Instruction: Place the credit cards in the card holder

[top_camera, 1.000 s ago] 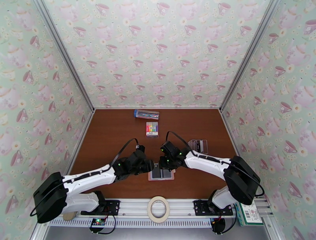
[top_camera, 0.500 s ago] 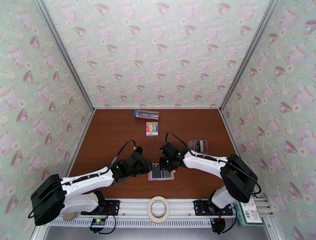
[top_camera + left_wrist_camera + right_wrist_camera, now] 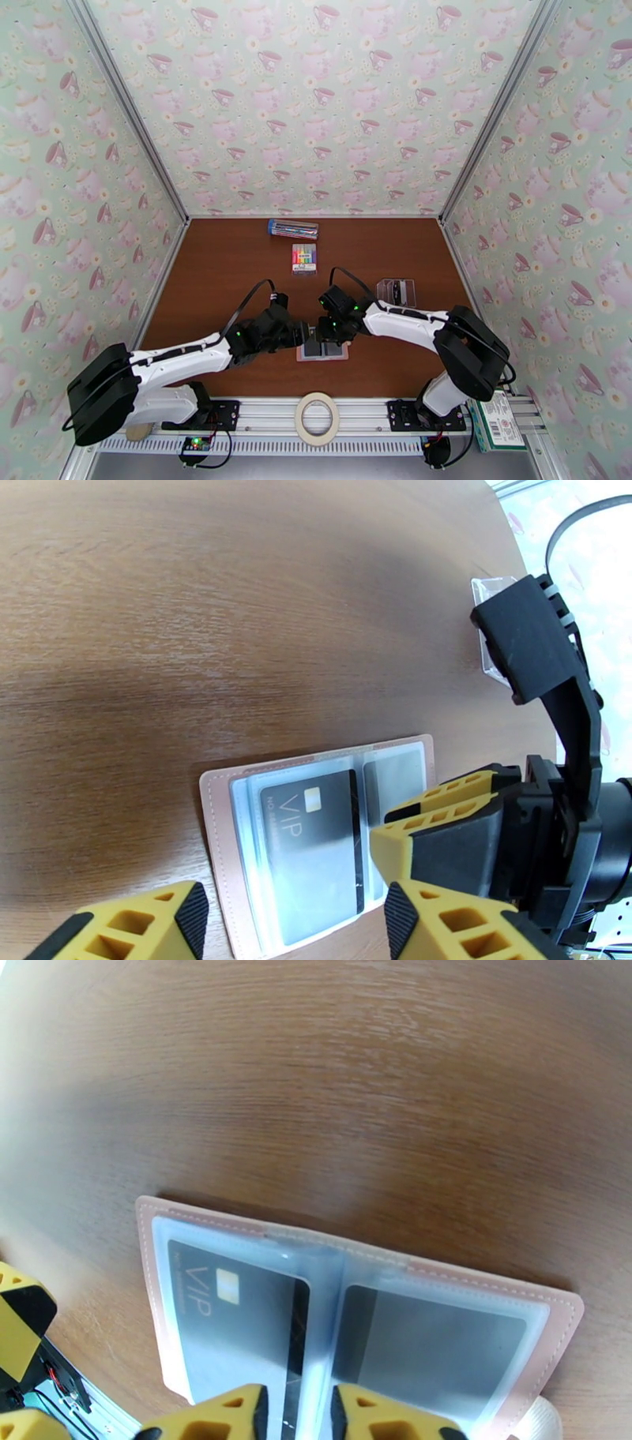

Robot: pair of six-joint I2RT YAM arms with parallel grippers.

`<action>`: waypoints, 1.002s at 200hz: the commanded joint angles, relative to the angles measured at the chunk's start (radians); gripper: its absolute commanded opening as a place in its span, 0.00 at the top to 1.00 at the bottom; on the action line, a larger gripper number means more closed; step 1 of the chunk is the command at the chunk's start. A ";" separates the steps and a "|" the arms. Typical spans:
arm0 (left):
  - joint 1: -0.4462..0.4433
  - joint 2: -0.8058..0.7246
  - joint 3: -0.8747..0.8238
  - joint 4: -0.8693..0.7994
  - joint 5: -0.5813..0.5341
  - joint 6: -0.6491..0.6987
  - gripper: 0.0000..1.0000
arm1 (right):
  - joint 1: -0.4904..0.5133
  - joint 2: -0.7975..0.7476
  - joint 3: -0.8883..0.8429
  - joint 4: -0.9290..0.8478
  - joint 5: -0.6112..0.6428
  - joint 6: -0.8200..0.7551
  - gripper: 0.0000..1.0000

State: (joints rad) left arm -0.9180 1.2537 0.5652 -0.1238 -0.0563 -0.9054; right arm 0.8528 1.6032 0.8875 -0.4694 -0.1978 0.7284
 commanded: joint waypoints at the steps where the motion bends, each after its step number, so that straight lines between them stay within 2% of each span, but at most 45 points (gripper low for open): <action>1: -0.008 -0.005 0.003 0.016 0.012 0.015 0.34 | 0.016 0.016 0.015 0.011 -0.007 -0.011 0.65; 22: -0.007 -0.012 -0.003 0.011 0.005 0.004 0.35 | 0.025 0.029 0.020 0.013 -0.010 -0.011 0.66; 48: -0.006 -0.023 -0.012 0.016 0.006 0.000 0.40 | 0.035 0.039 0.027 0.019 -0.011 -0.007 0.84; 65: -0.006 -0.025 -0.013 0.014 0.008 0.000 0.43 | 0.037 0.040 0.031 0.015 -0.001 -0.006 0.90; 200: -0.005 0.014 0.008 0.009 0.044 -0.003 0.43 | 0.036 0.082 0.015 0.021 0.017 -0.007 0.91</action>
State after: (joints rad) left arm -0.9180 1.2461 0.5644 -0.1223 -0.0395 -0.9096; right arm 0.8825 1.6627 0.8932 -0.4503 -0.1974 0.7223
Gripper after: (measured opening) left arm 0.568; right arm 0.090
